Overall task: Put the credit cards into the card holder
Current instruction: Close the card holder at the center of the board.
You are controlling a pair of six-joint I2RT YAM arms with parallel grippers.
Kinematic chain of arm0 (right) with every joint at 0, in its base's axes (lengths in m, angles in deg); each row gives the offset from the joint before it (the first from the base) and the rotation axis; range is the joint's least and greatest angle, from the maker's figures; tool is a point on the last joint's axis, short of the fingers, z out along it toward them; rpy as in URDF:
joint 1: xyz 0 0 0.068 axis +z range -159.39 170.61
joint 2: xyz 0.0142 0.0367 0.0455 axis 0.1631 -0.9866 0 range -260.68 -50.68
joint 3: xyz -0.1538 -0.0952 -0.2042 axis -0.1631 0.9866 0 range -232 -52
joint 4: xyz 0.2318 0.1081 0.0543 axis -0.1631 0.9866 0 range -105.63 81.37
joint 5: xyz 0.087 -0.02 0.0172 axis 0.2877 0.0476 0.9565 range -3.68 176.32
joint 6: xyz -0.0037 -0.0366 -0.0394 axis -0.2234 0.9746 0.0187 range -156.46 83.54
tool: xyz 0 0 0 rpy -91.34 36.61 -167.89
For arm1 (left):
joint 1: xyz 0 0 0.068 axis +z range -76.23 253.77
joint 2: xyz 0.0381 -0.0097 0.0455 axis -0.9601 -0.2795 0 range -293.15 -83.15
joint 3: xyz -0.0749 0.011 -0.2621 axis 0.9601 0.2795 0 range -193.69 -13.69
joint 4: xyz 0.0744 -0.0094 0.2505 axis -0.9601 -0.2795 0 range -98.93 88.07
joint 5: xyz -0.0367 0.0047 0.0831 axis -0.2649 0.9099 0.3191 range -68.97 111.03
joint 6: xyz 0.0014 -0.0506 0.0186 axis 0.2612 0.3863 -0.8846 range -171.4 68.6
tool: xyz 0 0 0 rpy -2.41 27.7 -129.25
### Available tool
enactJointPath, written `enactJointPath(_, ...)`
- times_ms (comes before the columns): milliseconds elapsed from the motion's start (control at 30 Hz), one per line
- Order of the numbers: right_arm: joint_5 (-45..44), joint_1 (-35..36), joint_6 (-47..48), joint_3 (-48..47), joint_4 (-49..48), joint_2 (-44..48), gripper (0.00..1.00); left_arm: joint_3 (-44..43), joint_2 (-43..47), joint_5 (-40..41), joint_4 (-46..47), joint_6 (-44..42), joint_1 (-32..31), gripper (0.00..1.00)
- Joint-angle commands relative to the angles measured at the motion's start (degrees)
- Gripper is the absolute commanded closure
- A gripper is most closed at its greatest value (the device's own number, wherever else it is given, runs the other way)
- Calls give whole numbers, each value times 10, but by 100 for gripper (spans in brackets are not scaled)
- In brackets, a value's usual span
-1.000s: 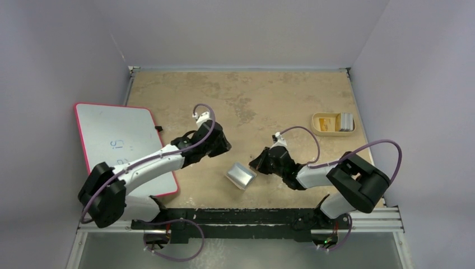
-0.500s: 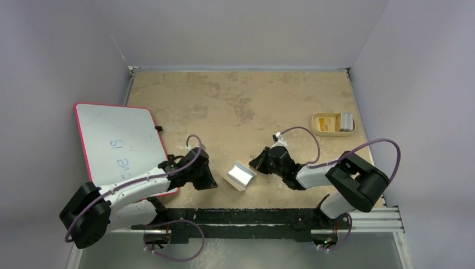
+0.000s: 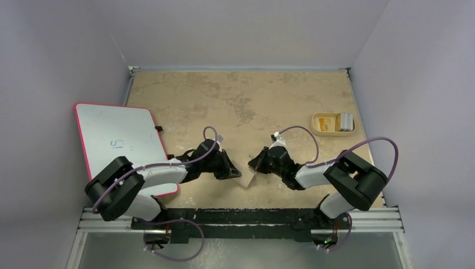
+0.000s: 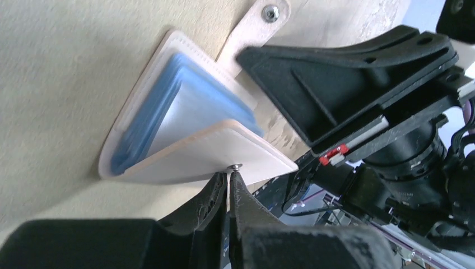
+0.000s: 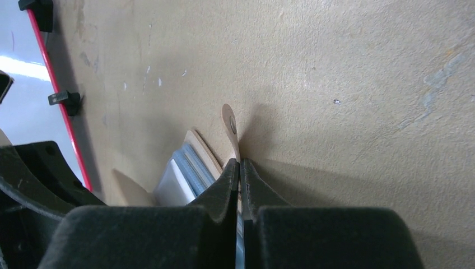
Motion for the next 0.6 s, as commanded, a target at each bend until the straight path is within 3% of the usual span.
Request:
enactJointPath(0, 1, 6, 22, -8, -23, -7, 100, -41, -36, 12, 43, -24, -3, 95)
enactJointPath(267, -14, 8, 54, 3, 11, 41, 99, -90, -94, 100, -74, -106, -3, 96)
enactJointPath(567, -6, 6, 133, -30, 116, 140, 70, -94, -95, 100, -85, -157, -3, 96)
